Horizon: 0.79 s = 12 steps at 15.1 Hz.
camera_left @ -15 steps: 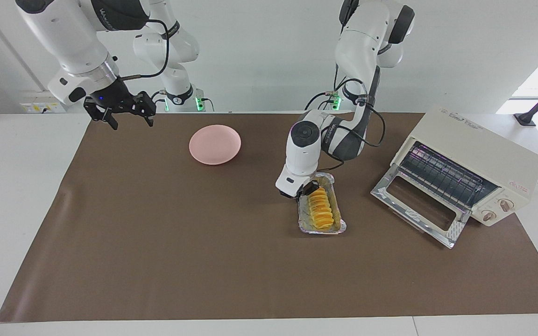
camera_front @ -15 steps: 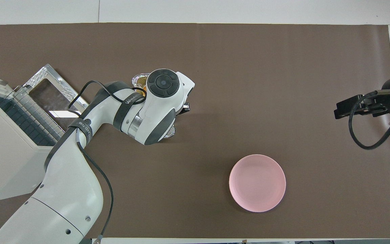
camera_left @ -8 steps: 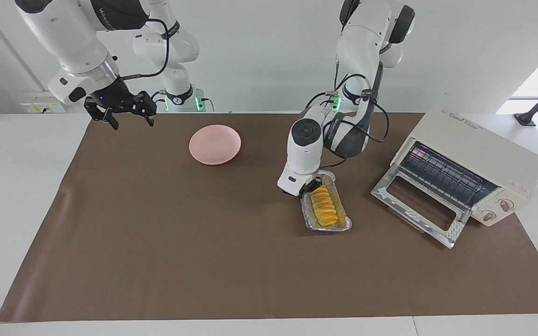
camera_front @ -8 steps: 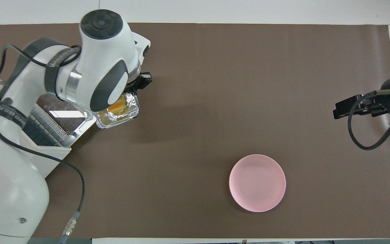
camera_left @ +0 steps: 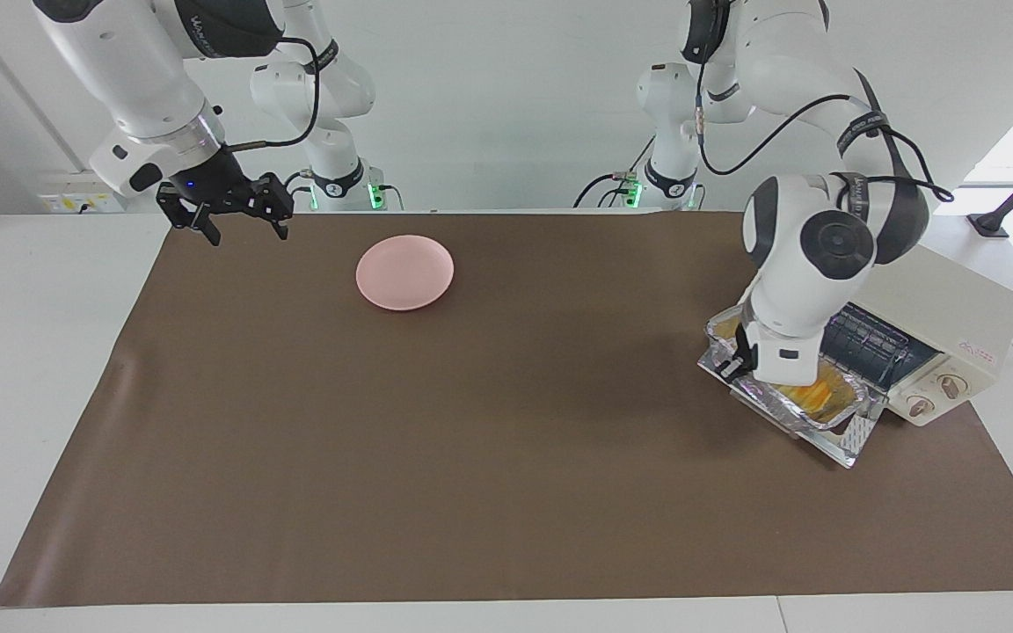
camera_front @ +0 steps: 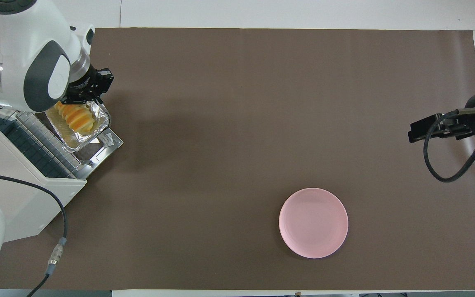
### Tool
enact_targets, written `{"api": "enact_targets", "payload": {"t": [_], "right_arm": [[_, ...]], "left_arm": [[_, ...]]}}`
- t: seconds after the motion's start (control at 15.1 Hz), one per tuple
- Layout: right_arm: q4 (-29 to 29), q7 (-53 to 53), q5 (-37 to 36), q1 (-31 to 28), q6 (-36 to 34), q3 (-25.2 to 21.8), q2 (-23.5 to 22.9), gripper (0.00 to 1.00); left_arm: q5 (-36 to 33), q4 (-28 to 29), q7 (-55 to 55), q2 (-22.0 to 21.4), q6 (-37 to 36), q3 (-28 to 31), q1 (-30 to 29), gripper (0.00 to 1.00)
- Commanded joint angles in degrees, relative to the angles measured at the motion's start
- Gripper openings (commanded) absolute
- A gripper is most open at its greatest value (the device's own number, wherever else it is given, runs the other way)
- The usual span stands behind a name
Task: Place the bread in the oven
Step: 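Lower the foil tray into the oven and open the left gripper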
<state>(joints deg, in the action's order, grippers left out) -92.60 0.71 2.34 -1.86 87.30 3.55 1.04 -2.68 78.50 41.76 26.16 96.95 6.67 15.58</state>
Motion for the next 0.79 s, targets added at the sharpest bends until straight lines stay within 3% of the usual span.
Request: {"api": "enact_targets", "payload": {"t": [0.0,0.4,0.73], "right_arm": [[-0.39,1.84,-2.33,-0.69,1.20,0.67,0.46,1.00],[-0.39,2.81,-2.52,-0.60,0.76,0.76,0.46,1.00],[-0.39,2.90,-2.52,-0.69,0.85,0.76,0.46,1.00]], "left_arm": [[0.40,1.48,0.69,-0.50,-1.06,1.41,-1.34,0.00],[-3.12,7.62,0.69,-2.52,-2.81,3.35,-1.43,0.00],[-5.14,8.42,0.60,-2.70,-6.59,4.41,-1.70,0.00]]}}
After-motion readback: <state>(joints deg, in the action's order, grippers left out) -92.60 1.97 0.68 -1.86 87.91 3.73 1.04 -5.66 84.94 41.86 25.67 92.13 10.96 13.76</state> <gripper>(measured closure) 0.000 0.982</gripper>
